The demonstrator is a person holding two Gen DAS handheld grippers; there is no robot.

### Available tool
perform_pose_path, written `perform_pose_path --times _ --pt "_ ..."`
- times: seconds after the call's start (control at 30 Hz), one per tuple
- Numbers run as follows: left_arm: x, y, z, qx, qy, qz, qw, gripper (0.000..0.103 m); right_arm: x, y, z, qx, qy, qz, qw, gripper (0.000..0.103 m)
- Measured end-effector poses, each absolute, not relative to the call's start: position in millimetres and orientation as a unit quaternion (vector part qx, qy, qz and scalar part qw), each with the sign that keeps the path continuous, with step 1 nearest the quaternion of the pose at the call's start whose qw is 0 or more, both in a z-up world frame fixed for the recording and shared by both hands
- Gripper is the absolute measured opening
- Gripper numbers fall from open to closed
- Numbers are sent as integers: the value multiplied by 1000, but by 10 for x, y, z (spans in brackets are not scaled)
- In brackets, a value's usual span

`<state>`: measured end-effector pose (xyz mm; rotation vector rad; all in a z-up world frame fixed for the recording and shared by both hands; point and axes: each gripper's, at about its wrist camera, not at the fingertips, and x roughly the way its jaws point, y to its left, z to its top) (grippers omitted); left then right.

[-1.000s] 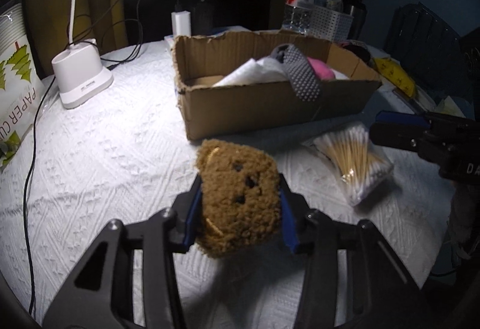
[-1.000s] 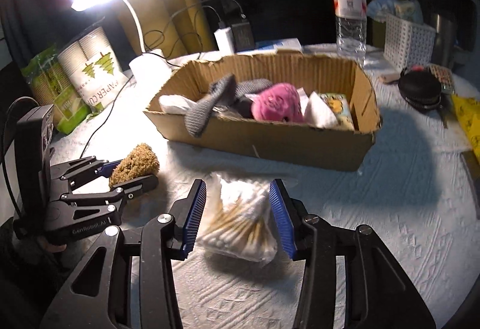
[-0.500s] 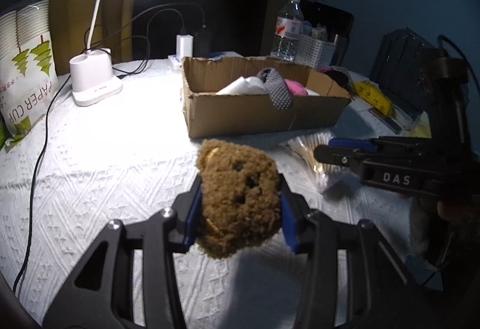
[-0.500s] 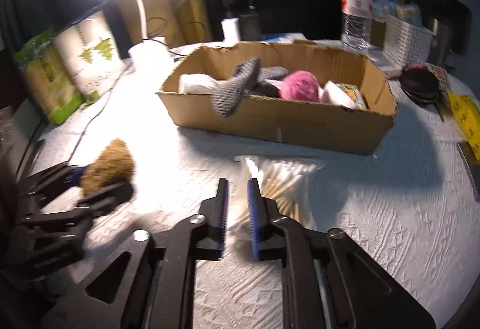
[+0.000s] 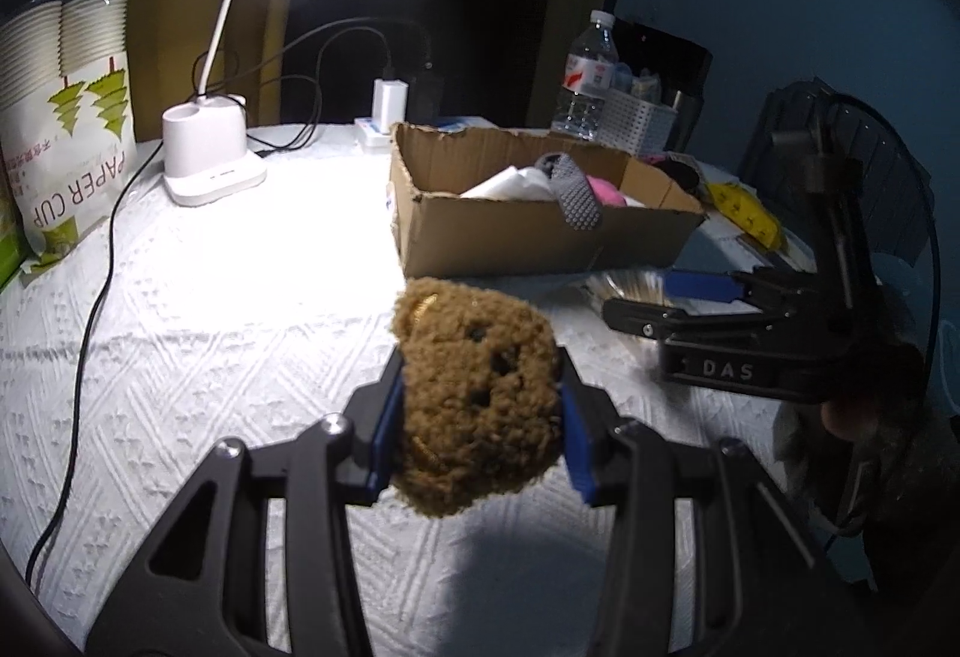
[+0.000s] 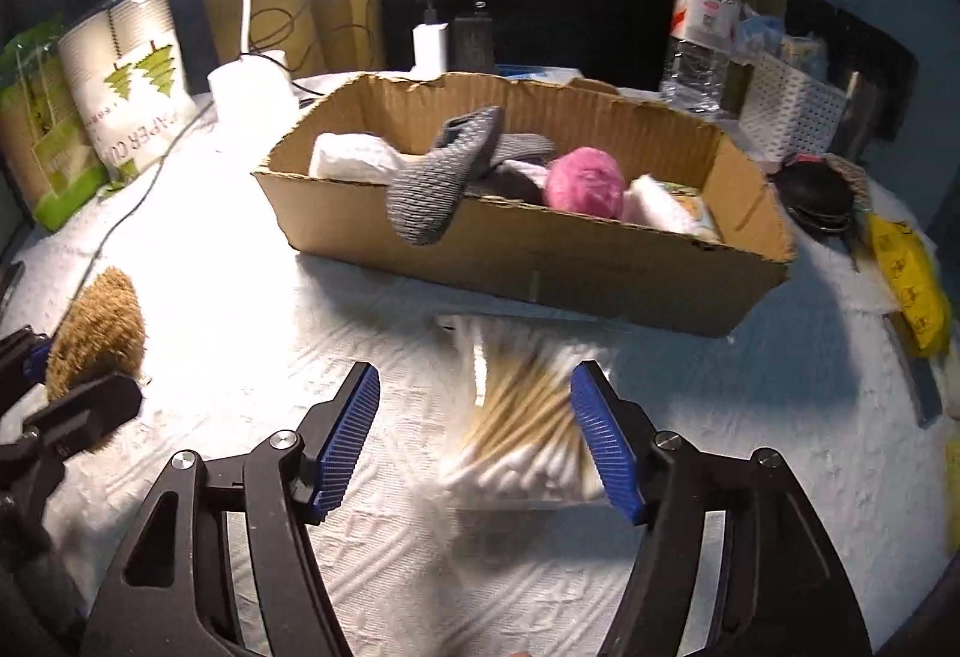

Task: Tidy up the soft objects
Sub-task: 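Lift the sponge and swab bag and carry them over the box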

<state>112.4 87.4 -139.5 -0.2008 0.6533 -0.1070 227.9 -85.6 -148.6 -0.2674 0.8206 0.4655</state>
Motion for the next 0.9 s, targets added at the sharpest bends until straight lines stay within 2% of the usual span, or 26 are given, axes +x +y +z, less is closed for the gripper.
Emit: perform_pose_path --times 0.13,0.27,0.53,0.77,0.83,0.9 --pt "1107 913 -1382 -100 319 -49 941 45 2320 -896 -1545 -128 401 214 881 70" --pt "1137 924 -1389 -98 323 -44 940 45 2344 -884 -1574 -129 396 216 883 76" --pt "1193 909 -1359 -92 326 -42 940 45 2449 -1060 -1568 -117 398 204 887 76" --pt "1259 868 -1355 -84 332 -44 939 45 2599 -1171 -1720 -87 433 221 869 76" --pt "1267 858 -1338 -82 332 -43 939 45 2590 -1140 -1729 -93 430 228 868 72" --pt "1286 845 -1307 -80 332 -44 939 45 2578 -1112 -1704 -96 427 243 866 58"
